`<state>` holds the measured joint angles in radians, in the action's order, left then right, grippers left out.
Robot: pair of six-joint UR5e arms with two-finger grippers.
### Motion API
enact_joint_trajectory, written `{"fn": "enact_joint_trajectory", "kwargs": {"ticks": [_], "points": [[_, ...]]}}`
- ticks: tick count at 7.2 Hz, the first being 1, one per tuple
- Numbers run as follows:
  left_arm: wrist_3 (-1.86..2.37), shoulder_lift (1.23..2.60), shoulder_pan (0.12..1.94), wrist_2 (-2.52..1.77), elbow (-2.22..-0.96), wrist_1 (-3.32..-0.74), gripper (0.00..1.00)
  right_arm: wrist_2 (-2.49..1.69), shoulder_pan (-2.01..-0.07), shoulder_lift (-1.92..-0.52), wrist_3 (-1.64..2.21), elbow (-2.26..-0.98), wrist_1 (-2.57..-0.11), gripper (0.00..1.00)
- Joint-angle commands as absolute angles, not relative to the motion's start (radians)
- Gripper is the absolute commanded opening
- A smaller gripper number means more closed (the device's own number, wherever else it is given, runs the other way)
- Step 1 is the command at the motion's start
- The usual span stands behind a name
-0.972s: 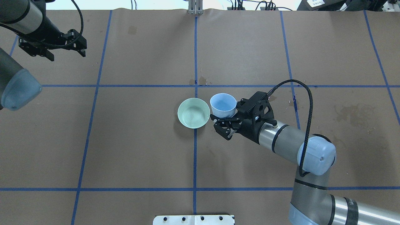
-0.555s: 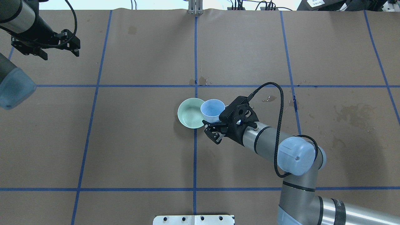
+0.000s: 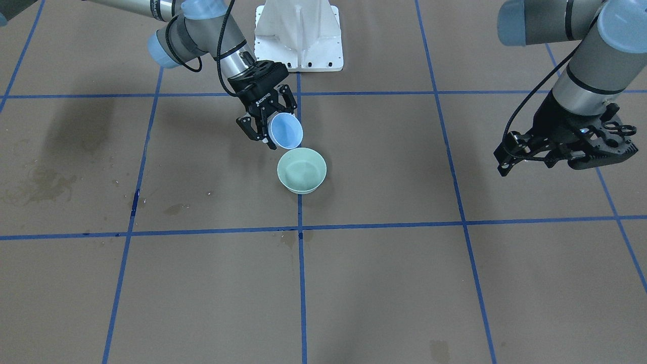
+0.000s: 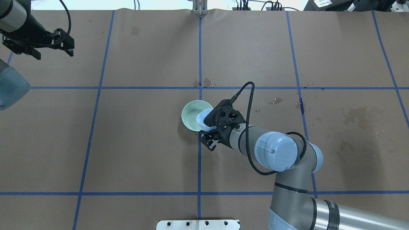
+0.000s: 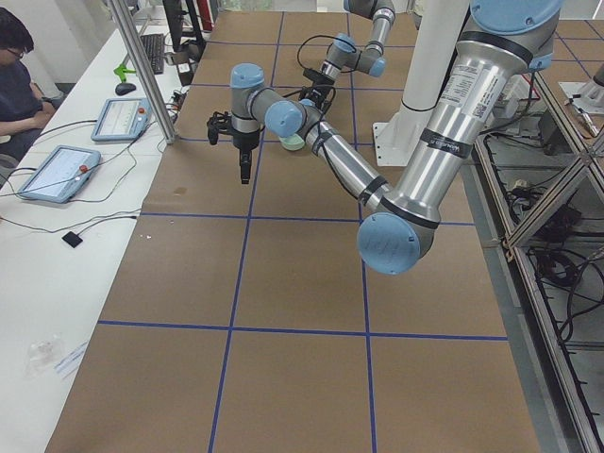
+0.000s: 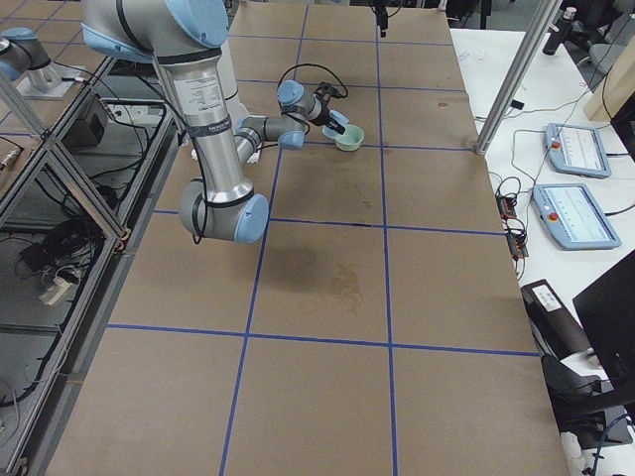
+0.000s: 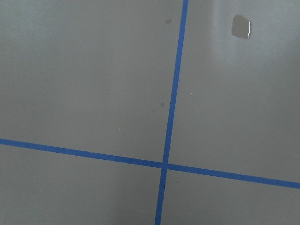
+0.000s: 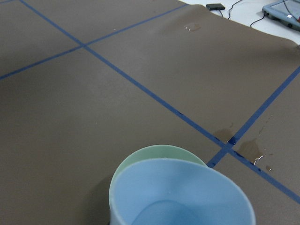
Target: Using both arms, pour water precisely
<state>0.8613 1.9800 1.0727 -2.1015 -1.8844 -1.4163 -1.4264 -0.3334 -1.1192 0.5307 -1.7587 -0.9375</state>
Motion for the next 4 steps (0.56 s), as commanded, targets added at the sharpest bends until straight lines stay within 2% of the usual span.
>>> {"fn": "enact_joint_trajectory", "kwargs": {"ticks": [1, 4], "points": [[0.85, 1.965, 1.074, -2.102, -1.885, -1.417, 1.0, -1.514, -0.351, -1.106, 0.522, -1.761, -1.049, 0.0], [0.85, 1.956, 1.074, -2.103, -1.885, -1.419, 1.0, -1.618, -0.385, -1.051, 0.505, -1.764, -1.217, 0.0]]}}
